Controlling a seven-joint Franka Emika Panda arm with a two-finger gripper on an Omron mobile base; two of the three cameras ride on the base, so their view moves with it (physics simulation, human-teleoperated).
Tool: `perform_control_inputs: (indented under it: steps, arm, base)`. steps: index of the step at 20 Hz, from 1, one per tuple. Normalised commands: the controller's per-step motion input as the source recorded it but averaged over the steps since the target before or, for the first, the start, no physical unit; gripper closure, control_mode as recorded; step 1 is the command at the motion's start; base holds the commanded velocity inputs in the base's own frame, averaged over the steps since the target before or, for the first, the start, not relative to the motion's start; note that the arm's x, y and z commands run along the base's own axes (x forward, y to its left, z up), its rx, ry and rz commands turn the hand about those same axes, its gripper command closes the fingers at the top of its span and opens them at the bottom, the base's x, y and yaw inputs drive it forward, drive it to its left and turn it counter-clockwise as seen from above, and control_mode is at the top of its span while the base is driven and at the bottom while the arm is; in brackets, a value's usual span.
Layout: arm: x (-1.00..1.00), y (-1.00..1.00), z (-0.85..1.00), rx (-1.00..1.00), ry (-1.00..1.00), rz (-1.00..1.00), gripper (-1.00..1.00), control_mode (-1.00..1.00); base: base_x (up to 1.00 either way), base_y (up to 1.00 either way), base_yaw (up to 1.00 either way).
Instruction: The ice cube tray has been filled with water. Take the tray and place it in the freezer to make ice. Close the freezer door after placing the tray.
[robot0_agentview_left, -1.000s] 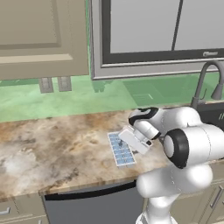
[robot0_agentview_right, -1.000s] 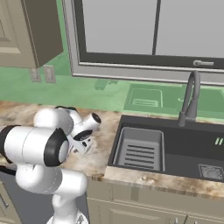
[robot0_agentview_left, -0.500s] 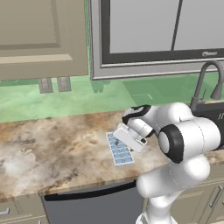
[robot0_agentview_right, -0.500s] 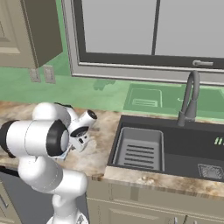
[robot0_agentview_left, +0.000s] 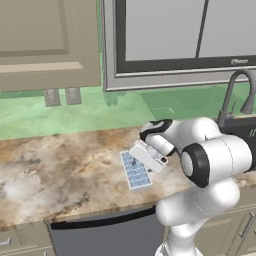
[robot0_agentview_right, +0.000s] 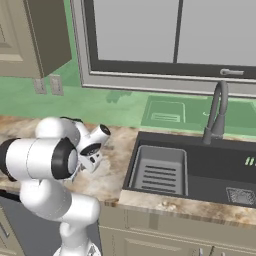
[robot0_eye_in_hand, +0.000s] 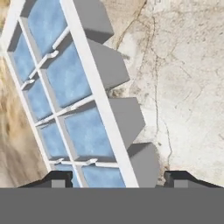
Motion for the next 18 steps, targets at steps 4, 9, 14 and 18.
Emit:
perform_control_inputs:
  steps: [4,9,14,18]
  arm:
    - [-0.24,-0.01,0.56,0.00,-0.11,0.00,1.00,-1.00]
    - [-0.24,-0.11,0.75,0.00,-0.11,0.00,1.00,-1.00]
    - [-0.26,-0.19,0.60,0.00,-0.03,0.00,1.00,-1.00]
    - [-0.26,-0.28,0.60,0.00,0.00,0.00,1.00,-1.00]
  base:
    - [0.00,0.00,0.00]
    - [0.00,0.00,0.00]
    - [0.00,0.00,0.00]
    - [0.00,0.00,0.00]
